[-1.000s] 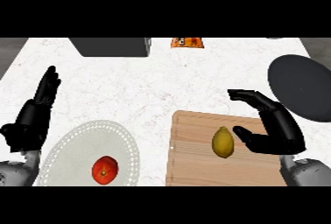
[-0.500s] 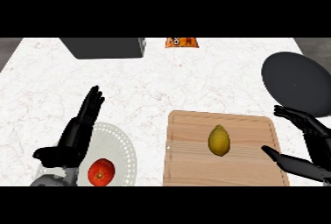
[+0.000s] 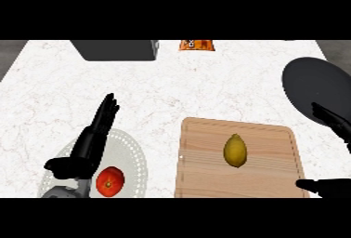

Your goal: Pick the lemon from the cutting board and place it in the pan

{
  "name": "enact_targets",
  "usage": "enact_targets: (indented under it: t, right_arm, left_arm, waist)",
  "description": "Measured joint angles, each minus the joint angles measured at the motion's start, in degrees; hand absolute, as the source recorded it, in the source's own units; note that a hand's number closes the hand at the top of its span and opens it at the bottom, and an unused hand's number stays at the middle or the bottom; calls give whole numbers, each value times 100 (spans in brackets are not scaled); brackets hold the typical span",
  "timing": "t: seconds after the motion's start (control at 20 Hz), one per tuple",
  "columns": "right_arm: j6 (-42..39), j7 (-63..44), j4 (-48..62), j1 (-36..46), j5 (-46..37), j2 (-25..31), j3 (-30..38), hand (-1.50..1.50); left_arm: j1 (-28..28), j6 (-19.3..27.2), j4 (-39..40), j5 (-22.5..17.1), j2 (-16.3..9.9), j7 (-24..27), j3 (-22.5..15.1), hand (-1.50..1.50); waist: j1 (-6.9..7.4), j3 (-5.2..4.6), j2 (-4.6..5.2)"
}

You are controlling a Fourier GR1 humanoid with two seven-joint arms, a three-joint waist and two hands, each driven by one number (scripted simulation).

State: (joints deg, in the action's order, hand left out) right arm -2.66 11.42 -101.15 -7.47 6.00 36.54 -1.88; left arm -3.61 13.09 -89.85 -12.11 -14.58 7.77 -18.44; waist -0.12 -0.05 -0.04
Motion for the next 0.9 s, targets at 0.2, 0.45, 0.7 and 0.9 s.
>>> enact_targets:
  t: [0.2, 0.45, 0.7, 0.9]
  right_arm:
    - [-214, -908, -216, 422, -382, 266, -338, -150]
    - [-582, -1837, -142, 982, -1121, 463, -1082, -150]
    - [-986, -2615, 52, 1591, -1868, 304, -1889, -150]
    - [-1187, -3076, 312, 1861, -2450, -56, -2375, -150]
  left_arm:
    - [-19, 6, 28, 79, 105, 15, -39, 0]
    - [-91, -113, 29, 52, 87, -29, 16, 0]
    - [-145, -149, 246, 130, 187, 73, 29, 0]
    - [-52, -148, 97, 180, 207, 5, 66, 0]
  waist:
    - [48, -2, 6]
    - [115, -4, 19]
    - [116, -3, 21]
    - [93, 1, 13]
